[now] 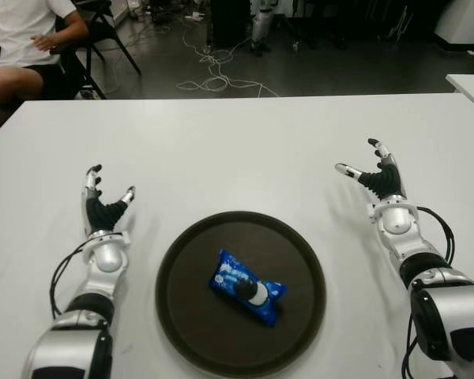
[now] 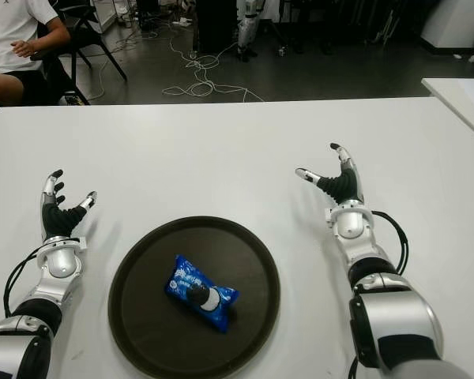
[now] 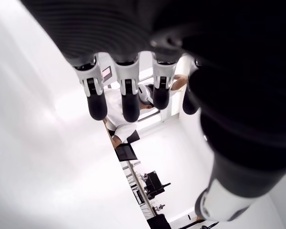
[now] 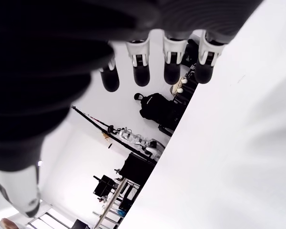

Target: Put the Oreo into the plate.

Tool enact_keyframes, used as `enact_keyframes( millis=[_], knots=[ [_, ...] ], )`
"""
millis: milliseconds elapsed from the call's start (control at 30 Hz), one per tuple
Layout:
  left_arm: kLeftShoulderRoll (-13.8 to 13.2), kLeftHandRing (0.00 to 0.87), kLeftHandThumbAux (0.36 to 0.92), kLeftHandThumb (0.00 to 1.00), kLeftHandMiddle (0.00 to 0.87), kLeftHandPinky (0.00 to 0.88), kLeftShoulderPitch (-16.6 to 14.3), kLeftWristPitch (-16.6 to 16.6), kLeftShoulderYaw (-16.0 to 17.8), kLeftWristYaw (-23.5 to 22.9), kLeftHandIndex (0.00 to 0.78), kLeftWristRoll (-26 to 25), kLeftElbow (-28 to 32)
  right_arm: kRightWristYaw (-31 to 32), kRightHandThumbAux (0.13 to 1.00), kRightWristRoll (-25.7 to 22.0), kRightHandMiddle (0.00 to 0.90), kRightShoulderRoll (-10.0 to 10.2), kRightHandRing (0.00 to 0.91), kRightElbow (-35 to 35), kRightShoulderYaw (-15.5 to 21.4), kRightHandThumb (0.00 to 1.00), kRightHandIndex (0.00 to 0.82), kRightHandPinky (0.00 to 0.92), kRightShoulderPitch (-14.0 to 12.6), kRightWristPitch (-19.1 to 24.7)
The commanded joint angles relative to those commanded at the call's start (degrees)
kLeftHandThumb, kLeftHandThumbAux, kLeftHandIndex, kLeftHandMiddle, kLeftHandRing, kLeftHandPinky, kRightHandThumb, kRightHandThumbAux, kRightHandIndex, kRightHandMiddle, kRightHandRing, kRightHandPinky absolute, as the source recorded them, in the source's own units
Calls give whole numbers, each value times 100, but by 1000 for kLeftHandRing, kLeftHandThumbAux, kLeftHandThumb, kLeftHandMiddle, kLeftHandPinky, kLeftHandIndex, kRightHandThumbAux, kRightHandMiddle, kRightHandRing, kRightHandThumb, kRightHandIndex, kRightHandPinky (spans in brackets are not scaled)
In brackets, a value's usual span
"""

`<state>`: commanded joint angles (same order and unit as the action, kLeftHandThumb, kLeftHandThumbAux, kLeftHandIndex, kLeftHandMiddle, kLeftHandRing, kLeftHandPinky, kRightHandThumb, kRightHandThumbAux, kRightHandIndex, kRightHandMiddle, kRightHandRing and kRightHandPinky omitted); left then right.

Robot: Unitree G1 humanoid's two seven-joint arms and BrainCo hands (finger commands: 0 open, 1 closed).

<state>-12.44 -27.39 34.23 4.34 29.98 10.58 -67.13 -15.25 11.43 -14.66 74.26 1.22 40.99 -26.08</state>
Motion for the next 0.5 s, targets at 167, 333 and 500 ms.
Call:
enact_keyframes(
  millis=[167, 333, 500],
  knots=[
    [-6, 85, 808, 230, 71, 130, 2, -4, -20, 66, 119, 43, 2, 93, 644, -88, 43, 13, 19, 7, 79, 0, 71, 15, 1, 63],
    [-3, 104, 801, 213, 90, 136, 3, -11, -30, 111, 112, 65, 14, 152, 663, -158, 47, 27, 18, -6, 125, 0, 74, 11, 0, 108],
    [-13, 114, 803, 199, 101, 141, 2, -45, -57, 171, 107, 103, 19, 244, 660, -236, 40, 59, 10, -12, 213, 0, 70, 2, 3, 142]
  ],
)
